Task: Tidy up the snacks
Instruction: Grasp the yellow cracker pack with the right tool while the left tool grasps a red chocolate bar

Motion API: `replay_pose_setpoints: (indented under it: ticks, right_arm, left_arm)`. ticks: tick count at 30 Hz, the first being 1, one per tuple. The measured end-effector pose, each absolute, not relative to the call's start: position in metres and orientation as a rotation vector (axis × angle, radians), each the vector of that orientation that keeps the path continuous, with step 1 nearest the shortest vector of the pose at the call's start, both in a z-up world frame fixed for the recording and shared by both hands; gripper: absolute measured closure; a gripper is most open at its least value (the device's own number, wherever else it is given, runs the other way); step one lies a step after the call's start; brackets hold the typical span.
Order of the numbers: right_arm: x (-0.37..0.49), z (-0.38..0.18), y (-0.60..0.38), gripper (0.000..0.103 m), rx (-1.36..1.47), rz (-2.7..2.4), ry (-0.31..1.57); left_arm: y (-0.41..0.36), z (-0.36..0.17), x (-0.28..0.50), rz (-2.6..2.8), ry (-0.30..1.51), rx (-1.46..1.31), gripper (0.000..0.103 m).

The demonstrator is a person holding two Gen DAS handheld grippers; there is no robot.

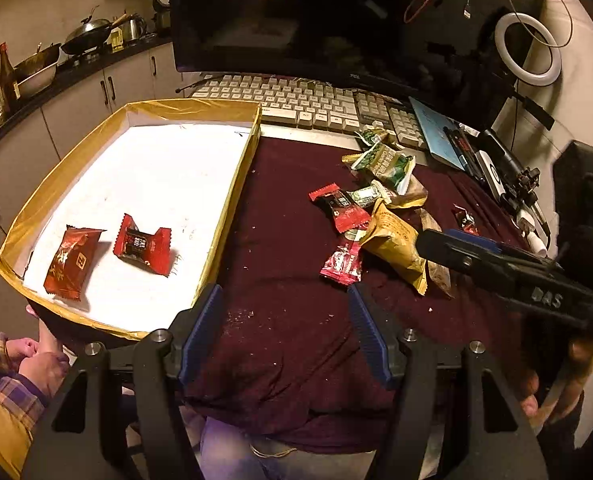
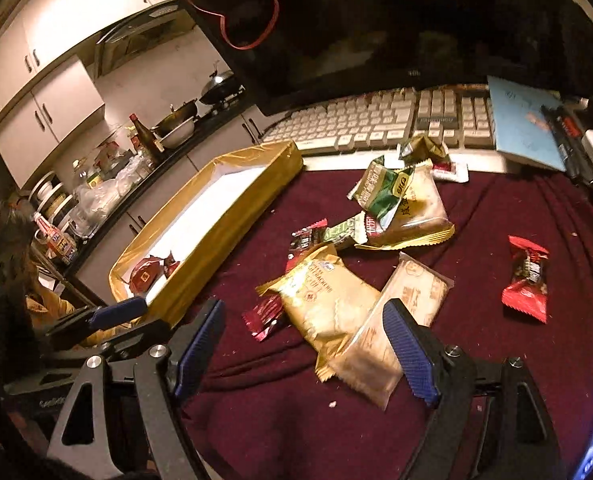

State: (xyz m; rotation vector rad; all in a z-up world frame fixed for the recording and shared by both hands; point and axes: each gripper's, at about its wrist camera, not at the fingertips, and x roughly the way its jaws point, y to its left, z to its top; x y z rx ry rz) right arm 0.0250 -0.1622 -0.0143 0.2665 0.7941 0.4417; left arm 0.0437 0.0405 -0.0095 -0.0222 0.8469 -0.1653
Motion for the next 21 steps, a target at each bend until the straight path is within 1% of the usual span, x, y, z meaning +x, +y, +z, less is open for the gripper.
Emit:
replay_pose_setpoints:
  ticks: [6,9,15,16,18,20,21]
  right_arm:
    - [0.054,-0.013,-0.134,0.021,0.176,0.478,0.832]
    - [0.067,-0.023,-0.128,0.021,0.162,0.458,0.868]
    - [0.05,-0.032,-0.125,0.02,0.111,0.519,0.903]
    - [0.045,-0.032,-0.124,0.023,0.103,0.517,0.907]
    - [0.038,-0.033,-0.121,0.033,0.075,0.487,0.91]
    - [0.037,-0.033,-0.123,0.048,0.082,0.45,0.905]
    - [0.038,-0.035,-0.123,0.051,0.087,0.429,0.909]
  left_arm:
    - [0.043,-0.011,0.046,-0.163,0.853,-0.022,0.04]
    - [0.045,-0.011,0.047,-0.155,0.851,-0.029,0.04]
    - [0.05,-0.013,0.047,-0.156,0.855,-0.047,0.04]
    - [0.05,-0.014,0.047,-0.157,0.854,-0.052,0.04]
    - [0.05,-0.015,0.048,-0.161,0.855,-0.06,0.04]
    - [0.049,-0.015,0.048,-0.164,0.858,-0.059,0.04]
    - [0.049,-0.015,0.049,-0.165,0.86,-0.058,0.04]
